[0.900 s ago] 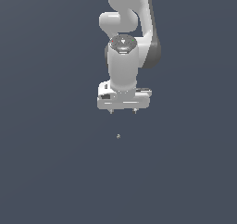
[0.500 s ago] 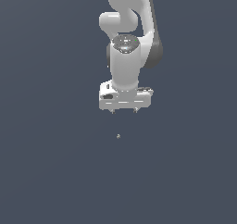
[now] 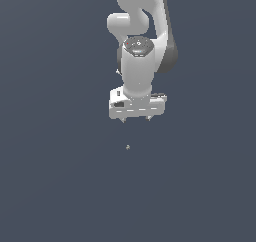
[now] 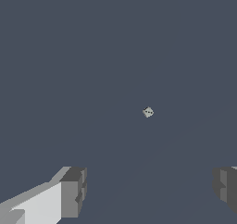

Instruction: Pick up the object and move it to a goal position.

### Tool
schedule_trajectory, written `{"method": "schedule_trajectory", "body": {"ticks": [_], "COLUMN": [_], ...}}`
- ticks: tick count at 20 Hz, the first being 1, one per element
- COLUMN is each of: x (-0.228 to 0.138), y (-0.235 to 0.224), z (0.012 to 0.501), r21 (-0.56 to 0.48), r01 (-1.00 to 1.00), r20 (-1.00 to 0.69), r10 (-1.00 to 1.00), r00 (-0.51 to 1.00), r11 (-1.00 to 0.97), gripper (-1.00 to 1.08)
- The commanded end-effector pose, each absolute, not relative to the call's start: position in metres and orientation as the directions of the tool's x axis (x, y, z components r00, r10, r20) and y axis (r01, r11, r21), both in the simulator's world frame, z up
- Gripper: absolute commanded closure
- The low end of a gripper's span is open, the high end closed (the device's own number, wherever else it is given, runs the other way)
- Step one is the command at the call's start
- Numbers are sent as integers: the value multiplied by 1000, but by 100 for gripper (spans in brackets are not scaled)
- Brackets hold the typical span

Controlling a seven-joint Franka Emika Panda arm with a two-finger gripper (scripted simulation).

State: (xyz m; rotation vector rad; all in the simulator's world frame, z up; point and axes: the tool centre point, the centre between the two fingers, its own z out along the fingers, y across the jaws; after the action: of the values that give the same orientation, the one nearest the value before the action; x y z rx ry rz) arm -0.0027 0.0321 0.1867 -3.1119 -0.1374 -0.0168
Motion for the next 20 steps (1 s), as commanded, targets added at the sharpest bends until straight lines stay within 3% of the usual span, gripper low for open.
{"method": "schedule_trajectory", "body": {"ticks": [1, 20], "x": [-3, 20], "y": [32, 16], "z": [187, 128], "r21": [-26, -5], "r01": [88, 357], "r20": [12, 6], "r10": [88, 357], "r00": [996, 934], "r11": [-996, -934], "gripper": [-92, -92]}}
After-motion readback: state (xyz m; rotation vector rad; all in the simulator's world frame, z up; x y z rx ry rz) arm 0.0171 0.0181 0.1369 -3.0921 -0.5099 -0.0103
